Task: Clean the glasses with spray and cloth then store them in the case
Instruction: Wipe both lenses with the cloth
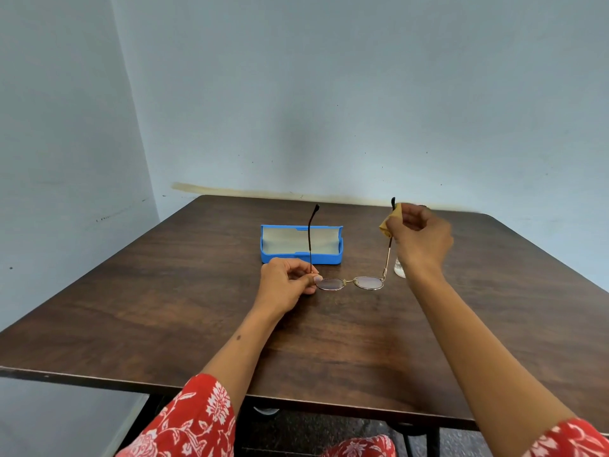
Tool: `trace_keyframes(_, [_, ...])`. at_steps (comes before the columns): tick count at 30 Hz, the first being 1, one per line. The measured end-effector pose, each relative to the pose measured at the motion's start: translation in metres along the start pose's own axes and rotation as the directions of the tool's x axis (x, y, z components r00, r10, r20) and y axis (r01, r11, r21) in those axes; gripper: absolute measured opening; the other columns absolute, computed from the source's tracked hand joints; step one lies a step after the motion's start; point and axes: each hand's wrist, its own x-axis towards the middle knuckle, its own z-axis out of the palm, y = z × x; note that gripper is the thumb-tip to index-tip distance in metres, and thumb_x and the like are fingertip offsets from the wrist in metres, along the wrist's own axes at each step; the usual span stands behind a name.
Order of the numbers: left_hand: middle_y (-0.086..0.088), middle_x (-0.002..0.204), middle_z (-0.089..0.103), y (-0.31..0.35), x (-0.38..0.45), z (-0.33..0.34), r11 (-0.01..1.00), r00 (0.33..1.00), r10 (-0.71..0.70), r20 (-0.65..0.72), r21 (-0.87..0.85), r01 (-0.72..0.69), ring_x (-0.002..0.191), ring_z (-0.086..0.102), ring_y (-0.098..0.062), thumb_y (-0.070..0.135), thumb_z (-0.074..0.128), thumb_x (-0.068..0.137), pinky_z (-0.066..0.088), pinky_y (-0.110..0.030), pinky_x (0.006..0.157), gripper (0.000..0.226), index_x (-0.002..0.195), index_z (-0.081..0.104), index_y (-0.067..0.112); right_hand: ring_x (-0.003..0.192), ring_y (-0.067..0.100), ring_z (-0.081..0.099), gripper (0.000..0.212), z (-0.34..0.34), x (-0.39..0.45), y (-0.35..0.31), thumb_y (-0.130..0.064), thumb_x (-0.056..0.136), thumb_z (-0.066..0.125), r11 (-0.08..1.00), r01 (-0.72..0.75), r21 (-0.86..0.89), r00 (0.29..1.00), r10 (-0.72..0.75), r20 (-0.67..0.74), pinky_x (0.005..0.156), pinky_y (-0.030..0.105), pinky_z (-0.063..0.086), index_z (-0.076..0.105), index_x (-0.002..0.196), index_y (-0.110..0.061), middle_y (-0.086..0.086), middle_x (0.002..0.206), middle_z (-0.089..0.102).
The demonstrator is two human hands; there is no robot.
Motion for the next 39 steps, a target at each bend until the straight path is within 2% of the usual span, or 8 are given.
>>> trace_keyframes(5, [-0.009,0.079,0.071,0.001,-0.001,0.000,1.000,1.000,-0.007,0.006,0.012,0.007,0.066,0.070,-0.013,0.002,0.073,0.077,0.058,-0.020,0.066,0.009,0.080,0.071,0.010,0.059,0.001,0.063,0.010,0.002,0.004,-0.010,-0.007,0.080,0.066,0.998,0.058,0.011,0.998,-0.058,0.020,0.055,0.010,0.047,0.068,0.089,-0.010,0.002,0.077,0.068])
trace_keyframes(10, [-0.004,0.075,0.070,0.001,-0.001,0.000,1.000,1.000,-0.014,0.015,0.024,0.013,0.064,0.069,-0.011,0.003,0.073,0.077,0.058,-0.019,0.065,0.009,0.080,0.071,0.011,0.068,0.018,0.069,0.007,0.003,0.008,-0.014,-0.013,0.078,0.066,0.998,0.067,0.015,0.997,-0.068,0.038,0.074,0.031,0.057,0.069,0.084,-0.015,0.005,0.076,0.071])
trace_keyframes(17, [-0.005,0.077,0.071,0.001,0.000,0.000,0.999,1.000,-0.019,0.014,0.041,0.019,0.068,0.070,-0.014,0.005,0.073,0.077,0.059,-0.024,0.069,0.009,0.083,0.072,0.011,0.074,0.019,0.070,0.013,0.003,0.013,-0.028,-0.018,0.075,0.065,0.994,0.111,-0.006,0.993,-0.110,0.028,0.073,0.021,0.054,0.069,0.086,-0.014,0.003,0.076,0.072])
trace_keyframes(21, [-0.005,0.075,0.071,0.001,0.000,0.000,0.999,1.000,-0.014,0.001,0.041,0.014,0.064,0.068,-0.011,0.004,0.073,0.078,0.058,-0.019,0.066,0.008,0.085,0.072,0.006,0.076,0.016,0.067,0.012,0.007,0.002,-0.033,-0.027,0.077,0.064,0.978,0.210,0.010,0.977,-0.209,-0.043,0.076,0.033,0.054,0.068,0.087,-0.022,-0.004,0.077,0.070])
trace_keyframes(26, [-0.005,0.073,0.070,0.000,0.000,0.000,1.000,1.000,-0.013,-0.018,0.026,0.013,0.061,0.068,-0.011,0.004,0.074,0.077,0.058,-0.021,0.067,0.007,0.083,0.072,0.006,0.073,0.014,0.066,0.018,0.026,-0.038,-0.013,-0.026,0.081,0.067,0.982,0.185,-0.037,0.972,-0.177,0.154,0.072,0.022,0.053,0.069,0.096,-0.018,-0.003,0.079,0.071])
trace_keyframes(29, [-0.008,0.071,0.069,-0.001,-0.001,0.001,1.000,1.000,-0.002,-0.031,0.003,0.002,0.058,0.067,-0.013,0.002,0.074,0.076,0.059,-0.023,0.068,0.006,0.082,0.071,0.002,0.077,0.016,0.069,0.015,0.039,-0.053,0.007,-0.016,0.078,0.073,1.000,0.029,0.002,0.940,-0.028,0.339,0.074,0.030,0.057,0.070,0.092,-0.018,-0.002,0.080,0.072])
trace_keyframes(32, [-0.011,0.077,0.071,-0.002,-0.001,-0.002,0.999,0.999,0.035,-0.021,0.032,-0.034,0.069,0.070,-0.019,-0.004,0.069,0.078,0.059,-0.027,0.069,0.011,0.085,0.073,0.004,0.078,0.008,0.067,0.023,0.046,-0.066,0.021,-0.008,0.075,0.076,0.995,-0.004,-0.096,0.885,0.048,0.462,0.079,0.028,0.056,0.071,0.097,-0.012,-0.003,0.082,0.071])
trace_keyframes(39, [-0.008,0.079,0.071,0.002,-0.003,-0.003,0.999,1.000,0.031,-0.003,0.015,-0.031,0.071,0.069,-0.016,-0.003,0.070,0.077,0.059,-0.025,0.070,0.014,0.087,0.073,0.006,0.078,0.010,0.067,0.018,0.055,-0.069,0.015,-0.007,0.074,0.075,0.991,0.025,-0.135,0.913,0.033,0.406,0.080,0.029,0.056,0.072,0.091,-0.013,-0.003,0.079,0.070])
